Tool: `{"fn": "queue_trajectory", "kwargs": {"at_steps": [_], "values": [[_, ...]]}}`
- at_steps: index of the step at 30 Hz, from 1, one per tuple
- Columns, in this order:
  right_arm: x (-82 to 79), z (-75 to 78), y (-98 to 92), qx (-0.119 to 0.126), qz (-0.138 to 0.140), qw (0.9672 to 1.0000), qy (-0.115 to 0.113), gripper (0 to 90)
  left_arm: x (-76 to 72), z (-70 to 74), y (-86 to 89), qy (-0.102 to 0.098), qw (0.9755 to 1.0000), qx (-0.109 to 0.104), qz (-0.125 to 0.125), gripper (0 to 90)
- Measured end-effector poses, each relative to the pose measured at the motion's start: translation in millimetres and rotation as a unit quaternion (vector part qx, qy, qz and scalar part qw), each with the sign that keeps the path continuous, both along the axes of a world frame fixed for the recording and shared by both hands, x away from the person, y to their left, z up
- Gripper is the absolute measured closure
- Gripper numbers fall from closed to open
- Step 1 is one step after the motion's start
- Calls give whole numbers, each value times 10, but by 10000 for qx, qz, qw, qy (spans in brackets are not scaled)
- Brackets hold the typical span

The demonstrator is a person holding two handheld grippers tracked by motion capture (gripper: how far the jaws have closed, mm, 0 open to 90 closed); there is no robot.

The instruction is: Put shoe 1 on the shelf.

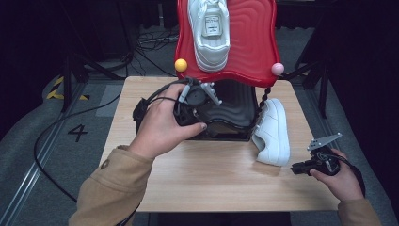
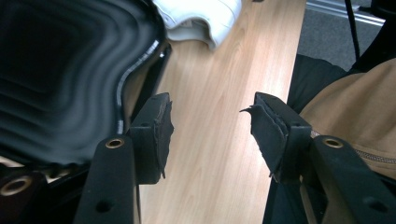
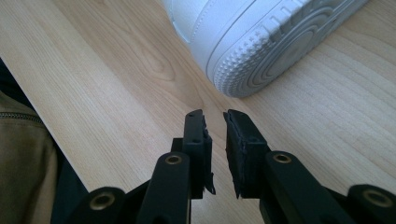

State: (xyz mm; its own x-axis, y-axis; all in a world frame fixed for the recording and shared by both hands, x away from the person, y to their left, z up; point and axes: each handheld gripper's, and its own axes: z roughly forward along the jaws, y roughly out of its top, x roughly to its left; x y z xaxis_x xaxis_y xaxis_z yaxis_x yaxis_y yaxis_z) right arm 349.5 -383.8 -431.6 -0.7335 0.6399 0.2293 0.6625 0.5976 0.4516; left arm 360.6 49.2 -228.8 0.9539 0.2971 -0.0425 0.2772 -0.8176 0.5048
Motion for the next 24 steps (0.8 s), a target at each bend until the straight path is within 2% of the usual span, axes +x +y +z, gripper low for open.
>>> {"fn": "queue_trajectory", "kwargs": {"at_steps": [1, 2, 6, 9, 15, 19, 20, 22, 24], "values": [[4, -3, 4, 6, 0, 10000, 14, 783, 4, -126, 6, 91, 10000, 22, 17, 486], [4, -3, 4, 6, 0, 10000, 14, 783, 4, -126, 6, 91, 10000, 22, 17, 482], [26, -16, 5, -14, -17, 10000, 37, 783, -7, -430, 14, 139, 9995, 209, 171, 471], [38, 2, 16, 12, -7, 10000, 16, 784, -45, -663, 8, 305, 9990, 147, 296, 463], [43, 18, 16, 40, -1, 10000, -14, 788, -143, -1041, -25, 499, 9984, 89, 245, 453], [41, 24, 16, 46, -14, 10000, -18, 791, -196, -1156, -41, 459, 9988, 94, 157, 438], [40, 26, 16, 46, -20, 10000, -17, 791, -230, -1206, -30, 355, 9992, 28, 158, 438], [38, 38, 3, 48, -85, 9999, -24, 797, -236, -1249, -21, 406, 9991, -57, 145, 440], [36, 57, -11, 82, -136, 9999, -34, 807, -227, -1261, -21, 406, 9991, -15, 123, 438]]}}
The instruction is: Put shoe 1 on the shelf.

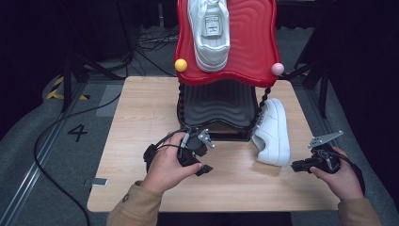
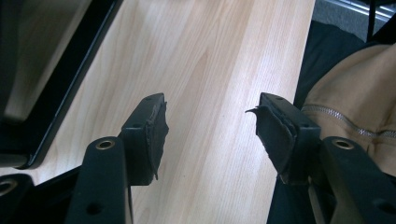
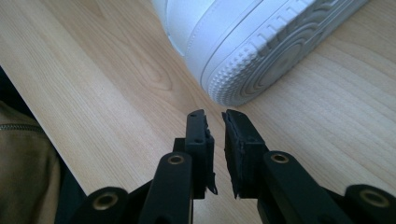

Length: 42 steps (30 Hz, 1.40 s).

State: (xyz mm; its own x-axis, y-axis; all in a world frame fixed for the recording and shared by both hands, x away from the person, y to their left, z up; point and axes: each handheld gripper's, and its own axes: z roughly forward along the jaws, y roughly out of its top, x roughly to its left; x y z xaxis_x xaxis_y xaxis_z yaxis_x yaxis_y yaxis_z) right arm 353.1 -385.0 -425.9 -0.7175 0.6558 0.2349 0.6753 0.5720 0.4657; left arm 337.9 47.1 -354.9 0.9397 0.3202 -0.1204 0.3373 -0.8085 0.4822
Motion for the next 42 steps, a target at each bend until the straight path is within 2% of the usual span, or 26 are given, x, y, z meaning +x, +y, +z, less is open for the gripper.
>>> {"fn": "queue_trajectory", "kwargs": {"at_steps": [2, 6, 9, 10, 12, 16, 23, 25, 34, 36, 42], "values": [[1, 14, -9, 36, -32, 10000, -38, 821, 20, -23, 38, 55, 9999, -91, 99, 438], [11, 32, 1, 89, -58, 9999, -53, 871, 29, -35, 76, 85, 9998, -84, 138, 431], [30, 68, -1, 206, -141, 9997, -60, 893, 35, -32, 100, 40, 9998, -40, 215, 423], [42, 97, 3, 258, -173, 9995, -83, 897, 32, -39, 113, 7, 9995, 51, 304, 423], [67, 191, 45, 363, -210, 9989, -226, 900, 30, -65, 124, 52, 9996, 58, 289, 423], [94, 276, 190, 421, -27, 9984, -383, 900, 7, -117, 165, 136, 9993, 100, 329, 423], [146, 246, 386, 385, 203, 9981, -433, 899, -44, -128, 226, 163, 9989, 128, 422, 423], [181, 200, 440, 267, 199, 9983, -469, 899, -66, -139, 239, 178, 9988, 125, 444, 423], [215, 147, 429, 7, 29, 9980, -628, 900, -67, -153, 239, 195, 9987, 174, 444, 421], [218, 140, 415, 66, 39, 9980, -634, 900, -66, -158, 237, 212, 9986, 173, 456, 418], [210, 138, 416, 25, 101, 9975, -701, 900, -57, -171, 237, 224, 9985, 183, 456, 410]]}}
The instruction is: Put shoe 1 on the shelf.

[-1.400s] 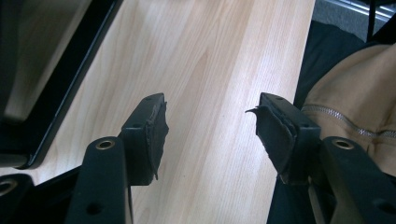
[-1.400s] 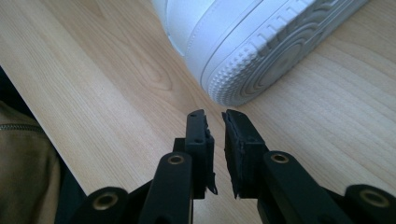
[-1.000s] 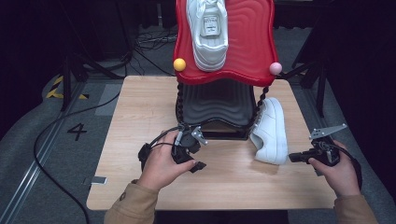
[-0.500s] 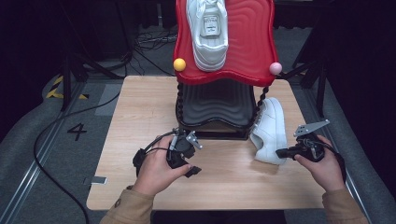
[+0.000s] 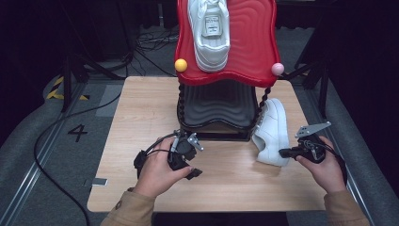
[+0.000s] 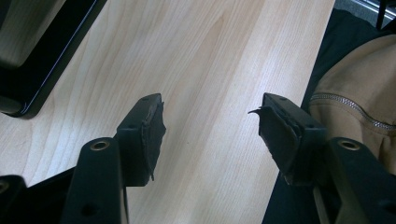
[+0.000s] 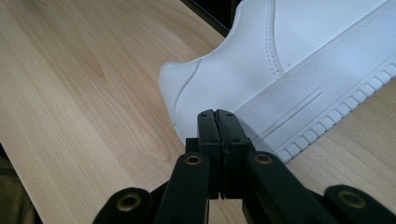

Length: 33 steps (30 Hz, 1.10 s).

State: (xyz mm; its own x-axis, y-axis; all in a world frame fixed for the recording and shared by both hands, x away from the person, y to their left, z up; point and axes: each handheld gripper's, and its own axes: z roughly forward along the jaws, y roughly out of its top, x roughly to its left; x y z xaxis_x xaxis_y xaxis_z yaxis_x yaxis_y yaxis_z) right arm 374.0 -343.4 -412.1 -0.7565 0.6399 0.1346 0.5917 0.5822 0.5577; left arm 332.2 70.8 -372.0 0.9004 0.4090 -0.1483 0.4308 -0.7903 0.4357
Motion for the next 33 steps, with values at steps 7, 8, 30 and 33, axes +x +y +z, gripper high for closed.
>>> {"fn": "queue_trajectory", "kwargs": {"at_steps": [7, 8, 30, 33], "values": [[-7, 0, -81, 61, -161, 9998, 68, 900, 7, -2, 0, -17, 10000, -37, -17, 404], [-10, 2, -98, 74, -182, 9998, 73, 900, 11, -6, -1, -21, 10000, -41, -25, 404], [-133, 40, -584, -447, -1213, 9916, 0, 900, 111, -69, -126, 89, 9998, -50, -185, 404], [-146, 33, -713, -554, -1441, 9880, -47, 900, 128, -87, -138, 108, 9997, -43, -213, 403]]}}
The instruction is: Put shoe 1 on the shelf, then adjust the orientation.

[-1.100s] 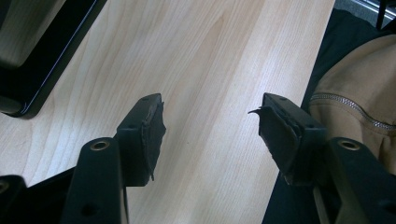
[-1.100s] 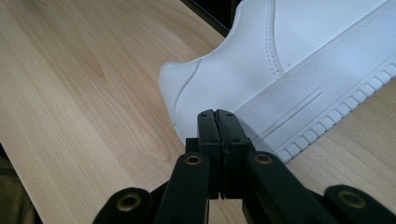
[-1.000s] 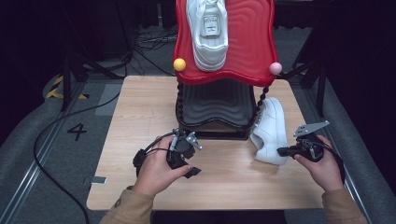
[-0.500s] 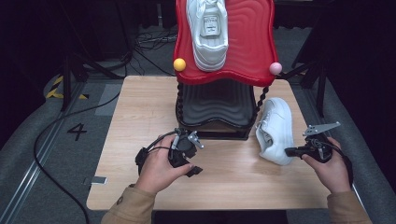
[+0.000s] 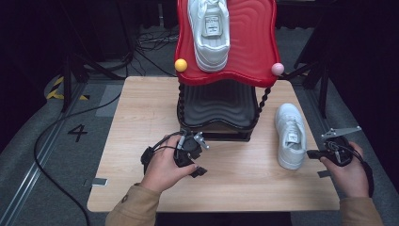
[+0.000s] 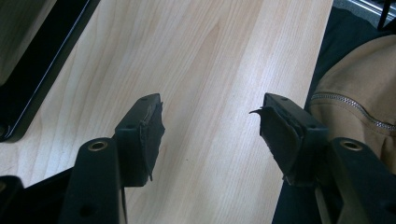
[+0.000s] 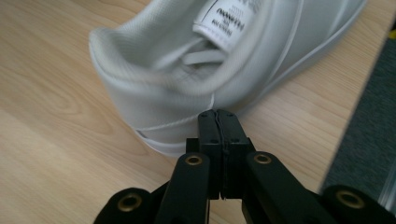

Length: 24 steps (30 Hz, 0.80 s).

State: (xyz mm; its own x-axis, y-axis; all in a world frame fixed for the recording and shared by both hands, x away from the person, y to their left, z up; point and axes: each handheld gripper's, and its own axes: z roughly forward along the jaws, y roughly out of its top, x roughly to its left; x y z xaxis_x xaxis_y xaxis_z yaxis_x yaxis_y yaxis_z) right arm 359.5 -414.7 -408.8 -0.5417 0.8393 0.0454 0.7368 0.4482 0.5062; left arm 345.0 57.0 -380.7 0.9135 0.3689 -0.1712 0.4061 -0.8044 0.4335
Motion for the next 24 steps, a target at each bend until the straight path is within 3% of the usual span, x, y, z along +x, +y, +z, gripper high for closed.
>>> {"fn": "queue_trajectory", "kwargs": {"at_steps": [2, 11, 24], "values": [[-4, 1, -59, 209, -50, 9998, -21, 900, 11, -7, -1, 21, 10000, 8, 10, 402], [-58, 79, -87, 261, -9, 9995, -193, 899, 28, -6, 12, 26, 10000, 0, 12, 396], [-146, 295, -34, 508, 239, 9978, -366, 812, 34, -8, 47, 45, 10000, -24, 76, 391]]}}
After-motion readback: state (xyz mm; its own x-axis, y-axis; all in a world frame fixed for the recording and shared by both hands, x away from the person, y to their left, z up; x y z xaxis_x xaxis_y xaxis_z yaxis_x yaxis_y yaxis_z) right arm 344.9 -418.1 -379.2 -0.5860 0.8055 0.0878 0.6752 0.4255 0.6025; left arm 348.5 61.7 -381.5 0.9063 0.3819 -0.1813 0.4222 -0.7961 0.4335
